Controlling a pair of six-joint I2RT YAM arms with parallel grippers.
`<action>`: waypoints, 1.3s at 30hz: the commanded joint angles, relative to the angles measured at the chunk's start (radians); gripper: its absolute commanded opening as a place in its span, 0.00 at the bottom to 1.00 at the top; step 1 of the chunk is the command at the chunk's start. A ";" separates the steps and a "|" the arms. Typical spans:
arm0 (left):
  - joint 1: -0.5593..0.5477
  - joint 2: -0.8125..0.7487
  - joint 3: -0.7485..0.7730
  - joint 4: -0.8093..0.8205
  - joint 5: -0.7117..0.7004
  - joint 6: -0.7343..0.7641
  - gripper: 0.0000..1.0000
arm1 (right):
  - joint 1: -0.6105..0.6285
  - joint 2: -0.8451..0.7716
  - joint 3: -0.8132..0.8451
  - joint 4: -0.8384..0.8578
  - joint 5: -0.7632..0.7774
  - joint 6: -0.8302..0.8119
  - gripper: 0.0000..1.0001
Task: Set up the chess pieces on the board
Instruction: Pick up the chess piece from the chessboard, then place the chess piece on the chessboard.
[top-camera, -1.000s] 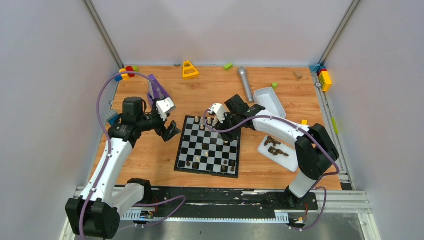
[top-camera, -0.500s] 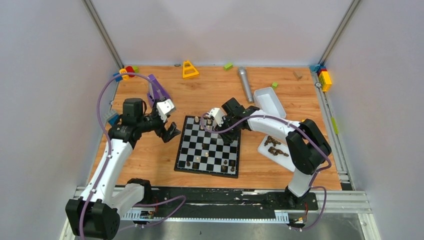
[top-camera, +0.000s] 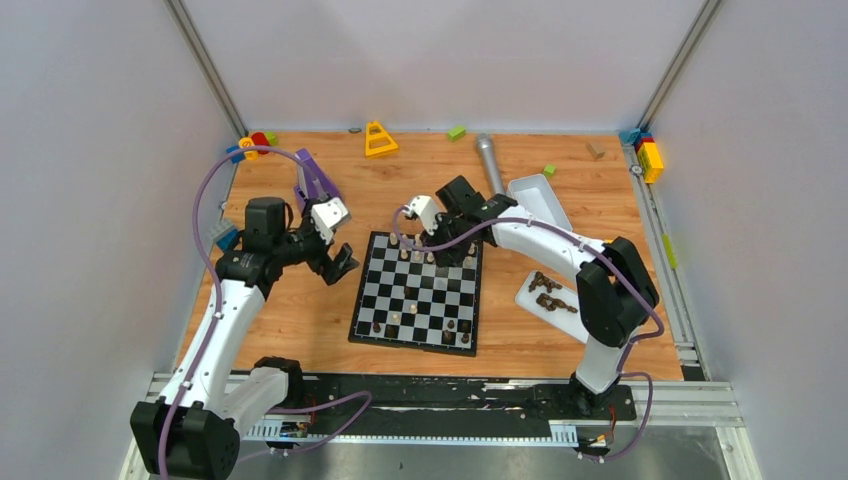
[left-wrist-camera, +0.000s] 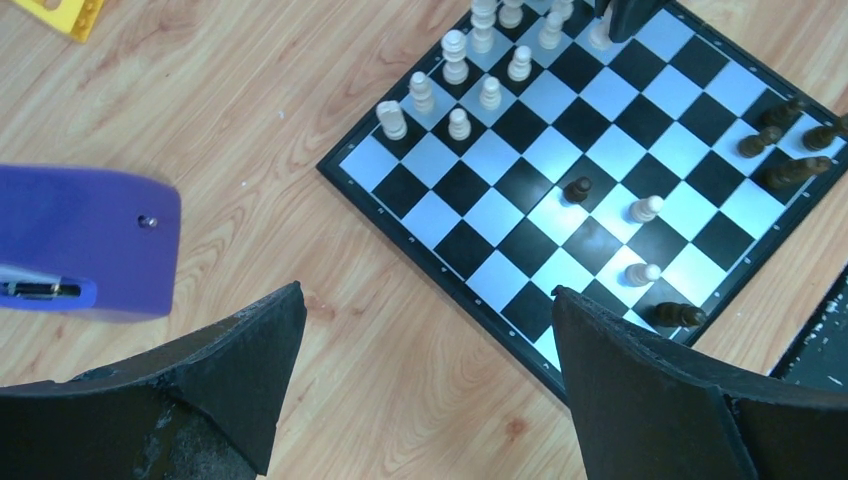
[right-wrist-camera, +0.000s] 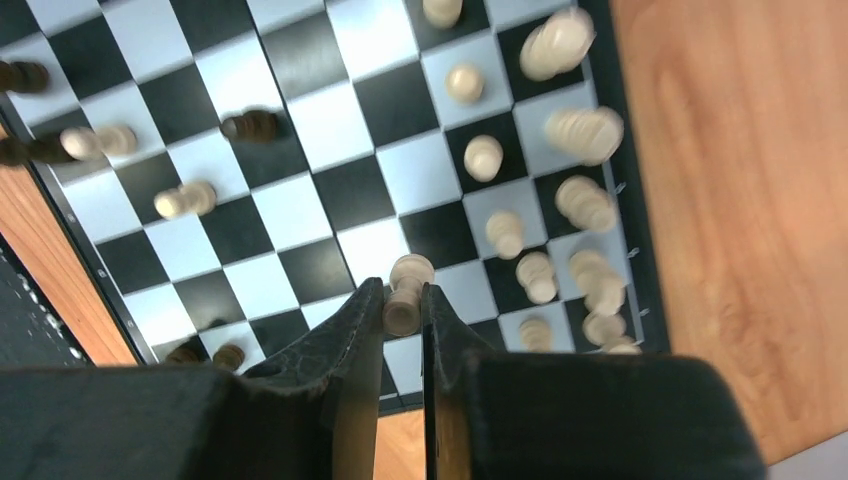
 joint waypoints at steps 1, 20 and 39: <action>0.007 -0.022 0.016 0.059 -0.093 -0.072 1.00 | 0.015 0.042 0.155 -0.033 -0.026 -0.015 0.04; 0.165 -0.094 0.032 0.110 -0.414 -0.211 1.00 | 0.094 0.482 0.807 -0.132 -0.038 -0.044 0.05; 0.339 -0.073 0.030 0.104 -0.544 -0.258 1.00 | 0.119 0.673 0.988 -0.153 0.026 -0.093 0.05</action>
